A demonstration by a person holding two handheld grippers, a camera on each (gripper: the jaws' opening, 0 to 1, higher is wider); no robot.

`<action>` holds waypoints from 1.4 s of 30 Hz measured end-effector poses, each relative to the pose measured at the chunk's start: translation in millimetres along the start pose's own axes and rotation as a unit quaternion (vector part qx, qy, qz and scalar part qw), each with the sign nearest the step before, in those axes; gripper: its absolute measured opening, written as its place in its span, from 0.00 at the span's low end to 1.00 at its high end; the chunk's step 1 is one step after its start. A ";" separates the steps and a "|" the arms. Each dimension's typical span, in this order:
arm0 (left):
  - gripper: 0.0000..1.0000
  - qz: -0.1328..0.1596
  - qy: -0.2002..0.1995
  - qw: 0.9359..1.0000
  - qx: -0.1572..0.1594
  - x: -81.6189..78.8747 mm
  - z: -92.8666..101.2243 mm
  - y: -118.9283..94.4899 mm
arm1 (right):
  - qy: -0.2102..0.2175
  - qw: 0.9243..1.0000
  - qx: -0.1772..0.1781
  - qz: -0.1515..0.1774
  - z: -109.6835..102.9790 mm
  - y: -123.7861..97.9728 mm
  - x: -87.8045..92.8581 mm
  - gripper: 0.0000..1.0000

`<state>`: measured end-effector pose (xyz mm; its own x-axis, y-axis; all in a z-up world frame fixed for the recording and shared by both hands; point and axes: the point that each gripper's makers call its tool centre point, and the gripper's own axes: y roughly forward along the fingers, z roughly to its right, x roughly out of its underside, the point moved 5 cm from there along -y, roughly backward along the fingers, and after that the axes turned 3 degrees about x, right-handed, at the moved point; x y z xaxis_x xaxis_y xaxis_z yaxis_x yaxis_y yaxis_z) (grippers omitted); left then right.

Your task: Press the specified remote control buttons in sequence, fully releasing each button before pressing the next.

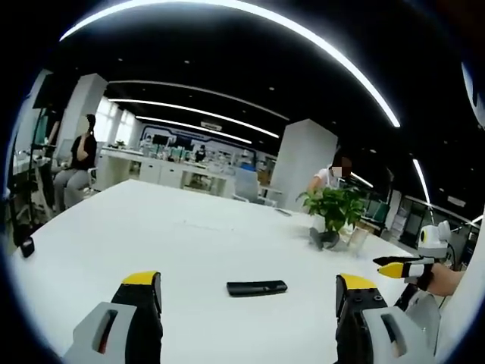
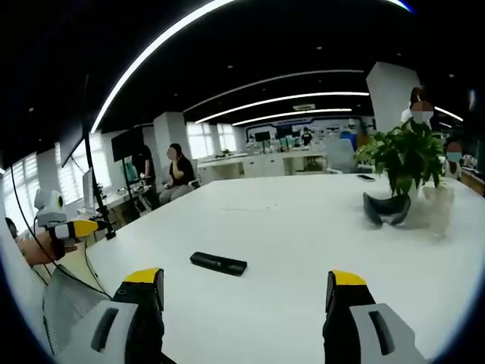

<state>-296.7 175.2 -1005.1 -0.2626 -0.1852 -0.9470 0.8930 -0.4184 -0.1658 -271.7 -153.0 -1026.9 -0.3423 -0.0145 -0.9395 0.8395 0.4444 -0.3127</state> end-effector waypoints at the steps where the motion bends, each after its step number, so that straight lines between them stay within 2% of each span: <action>1: 0.98 -0.002 0.000 1.000 0.000 0.4 0.7 0.2 | 0.000 1.000 -0.001 0.000 -0.2 0.3 -0.4 0.87; 8: 0.99 0.002 -0.008 1.000 0.000 6.8 -2.8 -4.4 | -0.010 1.000 -0.013 0.000 -3.1 6.2 -5.7 0.87; 20: 0.98 -0.022 -0.006 1.000 -0.002 14.0 -12.8 -7.5 | -0.020 1.000 -0.021 -0.009 -9.8 11.0 -1.5 0.87; 28: 0.98 -0.034 -0.005 0.999 0.004 19.4 -14.8 -3.9 | -0.013 1.000 -0.014 -0.007 -2.3 10.5 2.5 0.86; 33: 0.98 -0.045 -0.010 0.999 0.013 23.3 -12.8 -0.6 | -0.012 1.000 -0.013 -0.008 -6.2 6.9 5.5 0.86; 42: 0.97 -0.074 0.013 0.996 0.041 29.0 -7.6 14.4 | 0.001 1.000 0.005 -0.002 -4.7 -4.3 9.9 0.86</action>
<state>-288.6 170.5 -1037.0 -0.3782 -0.0932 -0.9210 0.8122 -0.5108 -0.2818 -280.7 -150.9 -1034.2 -0.3457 -0.0146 -0.9382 0.8429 0.4347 -0.3173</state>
